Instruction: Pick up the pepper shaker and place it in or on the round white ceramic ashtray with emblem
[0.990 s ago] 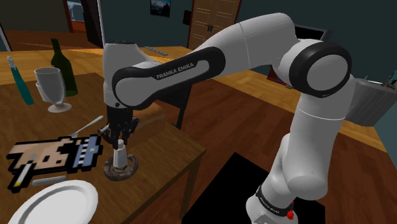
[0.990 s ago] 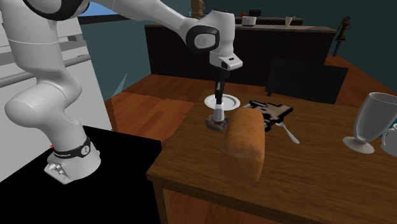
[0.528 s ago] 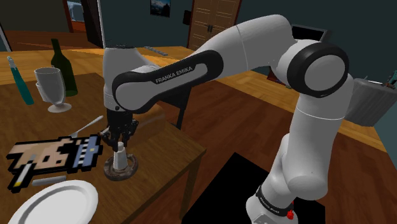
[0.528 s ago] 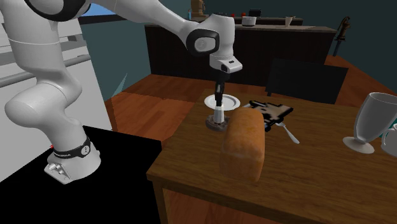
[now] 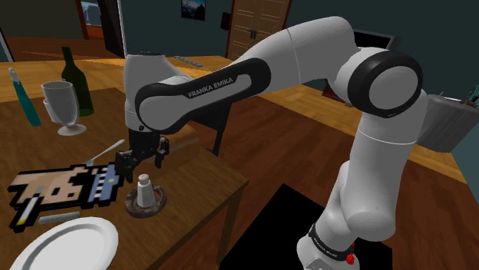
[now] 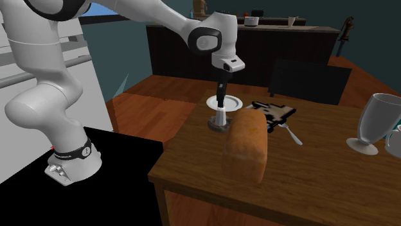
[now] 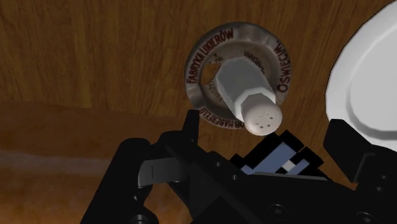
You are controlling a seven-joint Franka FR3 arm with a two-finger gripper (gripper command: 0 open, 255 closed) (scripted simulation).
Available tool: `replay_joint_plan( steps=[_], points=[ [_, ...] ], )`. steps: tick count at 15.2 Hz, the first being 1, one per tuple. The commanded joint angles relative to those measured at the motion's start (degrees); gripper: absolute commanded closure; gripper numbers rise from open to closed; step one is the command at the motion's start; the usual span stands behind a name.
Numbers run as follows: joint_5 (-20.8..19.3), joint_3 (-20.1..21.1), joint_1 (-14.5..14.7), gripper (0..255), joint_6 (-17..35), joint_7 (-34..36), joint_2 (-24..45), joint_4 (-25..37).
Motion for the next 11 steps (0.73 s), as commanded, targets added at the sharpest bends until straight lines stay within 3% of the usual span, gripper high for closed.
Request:
replay_joint_plan(
  steps=[1,3,11],
  points=[
    [0.33,0.01,-0.21,0,-2.63,-0.23,-1.27,1.38],
    [0.64,-0.01,-0.42,0,-5.74,-0.43,-2.52,3.26],
    [0.64,-0.01,-0.41,0,-5.74,-0.43,-2.52,3.26]
  ],
)
